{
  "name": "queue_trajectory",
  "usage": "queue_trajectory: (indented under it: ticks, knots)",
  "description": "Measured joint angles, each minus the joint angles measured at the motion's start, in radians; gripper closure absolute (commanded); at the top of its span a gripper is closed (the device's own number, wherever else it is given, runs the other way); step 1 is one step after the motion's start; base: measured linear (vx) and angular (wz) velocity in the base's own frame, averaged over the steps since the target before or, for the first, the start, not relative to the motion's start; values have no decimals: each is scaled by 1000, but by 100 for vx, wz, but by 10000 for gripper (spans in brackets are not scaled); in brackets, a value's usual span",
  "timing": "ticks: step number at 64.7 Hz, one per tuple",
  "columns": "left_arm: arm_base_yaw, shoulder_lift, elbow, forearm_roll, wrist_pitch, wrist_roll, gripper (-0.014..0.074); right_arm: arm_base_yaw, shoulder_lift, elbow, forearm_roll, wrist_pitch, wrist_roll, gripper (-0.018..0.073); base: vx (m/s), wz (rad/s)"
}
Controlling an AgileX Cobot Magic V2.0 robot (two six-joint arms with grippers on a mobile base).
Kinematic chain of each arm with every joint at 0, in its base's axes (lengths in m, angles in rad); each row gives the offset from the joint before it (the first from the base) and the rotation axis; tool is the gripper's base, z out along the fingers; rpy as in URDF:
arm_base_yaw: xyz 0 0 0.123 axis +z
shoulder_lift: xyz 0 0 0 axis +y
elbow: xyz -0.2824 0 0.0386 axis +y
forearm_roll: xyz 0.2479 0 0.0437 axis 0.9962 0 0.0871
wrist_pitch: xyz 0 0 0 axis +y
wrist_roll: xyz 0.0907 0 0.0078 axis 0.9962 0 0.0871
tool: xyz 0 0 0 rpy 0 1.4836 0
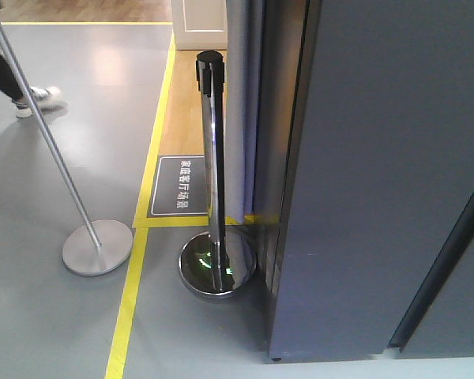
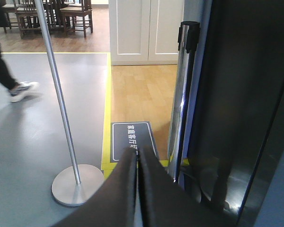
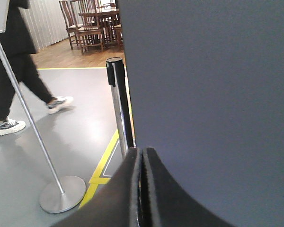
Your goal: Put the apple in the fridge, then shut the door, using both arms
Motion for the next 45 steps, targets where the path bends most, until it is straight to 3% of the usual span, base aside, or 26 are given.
queue_trajectory:
  ticks: [13, 23, 36, 45]
  knots:
    - [0, 0, 0, 0, 0, 0, 602, 0, 0, 0, 0, 0, -6, 564, 0, 0]
    - [0, 0, 0, 0, 0, 0, 602, 0, 0, 0, 41, 0, -86, 564, 0, 0]
    - [0, 0, 0, 0, 0, 0, 602, 0, 0, 0, 197, 12, -260, 564, 0, 0]
    - [0, 0, 0, 0, 0, 0, 602, 0, 0, 25, 383, 37, -455, 564, 0, 0]
